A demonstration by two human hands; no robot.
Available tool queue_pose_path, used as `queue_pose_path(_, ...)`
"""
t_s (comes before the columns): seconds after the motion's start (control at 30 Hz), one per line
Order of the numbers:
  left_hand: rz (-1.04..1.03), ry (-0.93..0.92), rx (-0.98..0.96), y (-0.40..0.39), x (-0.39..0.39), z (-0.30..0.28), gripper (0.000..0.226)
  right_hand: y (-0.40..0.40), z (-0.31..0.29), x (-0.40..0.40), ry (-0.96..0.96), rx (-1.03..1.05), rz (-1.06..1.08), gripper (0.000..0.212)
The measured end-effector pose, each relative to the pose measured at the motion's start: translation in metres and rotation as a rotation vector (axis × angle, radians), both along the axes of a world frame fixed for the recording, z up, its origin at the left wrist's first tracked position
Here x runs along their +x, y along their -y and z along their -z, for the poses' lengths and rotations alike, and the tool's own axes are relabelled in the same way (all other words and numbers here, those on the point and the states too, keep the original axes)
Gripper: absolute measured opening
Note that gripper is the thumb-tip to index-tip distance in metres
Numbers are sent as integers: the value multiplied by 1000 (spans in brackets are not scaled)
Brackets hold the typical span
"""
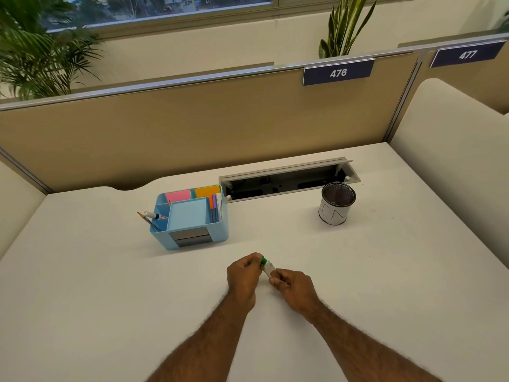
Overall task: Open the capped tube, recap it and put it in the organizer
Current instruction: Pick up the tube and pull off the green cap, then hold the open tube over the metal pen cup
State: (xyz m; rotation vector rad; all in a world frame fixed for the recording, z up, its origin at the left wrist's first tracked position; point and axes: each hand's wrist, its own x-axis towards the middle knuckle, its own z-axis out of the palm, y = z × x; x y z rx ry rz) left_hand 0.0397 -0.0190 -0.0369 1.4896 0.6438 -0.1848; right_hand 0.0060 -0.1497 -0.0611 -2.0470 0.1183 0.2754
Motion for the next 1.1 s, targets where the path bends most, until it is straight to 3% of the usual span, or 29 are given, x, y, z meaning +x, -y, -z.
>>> queue_pose_path(0.13, 30, -40, -136, -8, 8, -6, 27, 0, 1, 1, 14, -20, -22, 25)
queue_pose_path(0.33, -122, -206, -300, -13, 17, -8, 23, 3, -1, 3, 15, 17, 20, 18)
queue_pose_path(0.5, -23, -280, -261, -24, 13, 5, 17, 21, -19, 29, 110, 178, 297, 27)
queue_pose_path(0.6, 21, -300, -251, -29, 9, 10, 16, 43, -45, 55, 233, 162, 464, 37)
queue_pose_path(0.73, 21, -298, -241, -32, 8, 11, 14, 77, -79, 84, 421, -47, 653, 44)
queue_pose_path(0.83, 26, -292, -226, -33, 8, 11, 12, 100, -95, 96, 480, -195, 675, 54)
queue_pose_path(0.97, 30, -285, -212, -34, 8, 14, 12, 121, -106, 108, 356, -433, 567, 65)
queue_pose_path(1.1, 44, -276, -203, -33, 8, 15, 16, 137, -111, 114, 182, -841, 274, 40)
